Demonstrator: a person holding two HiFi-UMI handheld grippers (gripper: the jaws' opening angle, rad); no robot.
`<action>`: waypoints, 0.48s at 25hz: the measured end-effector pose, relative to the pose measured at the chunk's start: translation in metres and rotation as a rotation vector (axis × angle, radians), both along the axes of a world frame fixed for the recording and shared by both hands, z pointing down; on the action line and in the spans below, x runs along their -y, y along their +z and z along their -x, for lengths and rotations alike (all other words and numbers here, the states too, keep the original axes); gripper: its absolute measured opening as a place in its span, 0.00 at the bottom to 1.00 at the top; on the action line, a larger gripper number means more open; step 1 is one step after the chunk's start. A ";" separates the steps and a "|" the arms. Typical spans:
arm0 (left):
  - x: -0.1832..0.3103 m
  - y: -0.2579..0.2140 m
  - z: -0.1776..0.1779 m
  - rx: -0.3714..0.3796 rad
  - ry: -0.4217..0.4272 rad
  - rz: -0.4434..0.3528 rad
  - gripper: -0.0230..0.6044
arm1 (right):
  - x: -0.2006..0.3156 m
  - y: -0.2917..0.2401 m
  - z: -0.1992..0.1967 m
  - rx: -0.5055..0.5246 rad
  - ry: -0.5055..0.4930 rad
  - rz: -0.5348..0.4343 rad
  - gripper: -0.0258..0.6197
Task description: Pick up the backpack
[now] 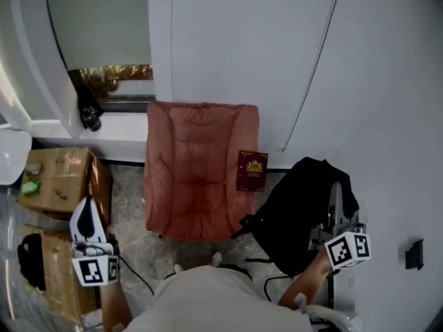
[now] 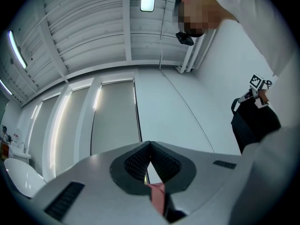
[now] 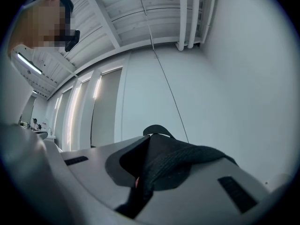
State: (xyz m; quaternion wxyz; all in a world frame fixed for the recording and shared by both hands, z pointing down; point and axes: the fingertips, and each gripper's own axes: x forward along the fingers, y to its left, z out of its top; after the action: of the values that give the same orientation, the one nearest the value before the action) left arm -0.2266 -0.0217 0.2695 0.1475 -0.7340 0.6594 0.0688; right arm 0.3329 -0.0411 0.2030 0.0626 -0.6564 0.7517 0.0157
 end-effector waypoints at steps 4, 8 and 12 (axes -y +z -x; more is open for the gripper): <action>0.003 -0.007 -0.008 0.011 0.002 -0.011 0.05 | 0.002 0.002 -0.006 0.010 -0.006 0.001 0.08; 0.004 -0.007 -0.012 0.015 0.005 -0.010 0.05 | 0.005 0.005 -0.007 0.028 -0.013 0.006 0.08; 0.003 -0.008 -0.011 0.020 0.002 -0.009 0.05 | 0.012 0.006 -0.004 0.035 -0.030 0.010 0.08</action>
State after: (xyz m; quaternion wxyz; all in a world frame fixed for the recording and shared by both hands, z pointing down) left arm -0.2153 -0.0252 0.2619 0.1576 -0.7345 0.6569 0.0645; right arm 0.3365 -0.0531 0.2088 0.0727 -0.6455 0.7603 -0.0003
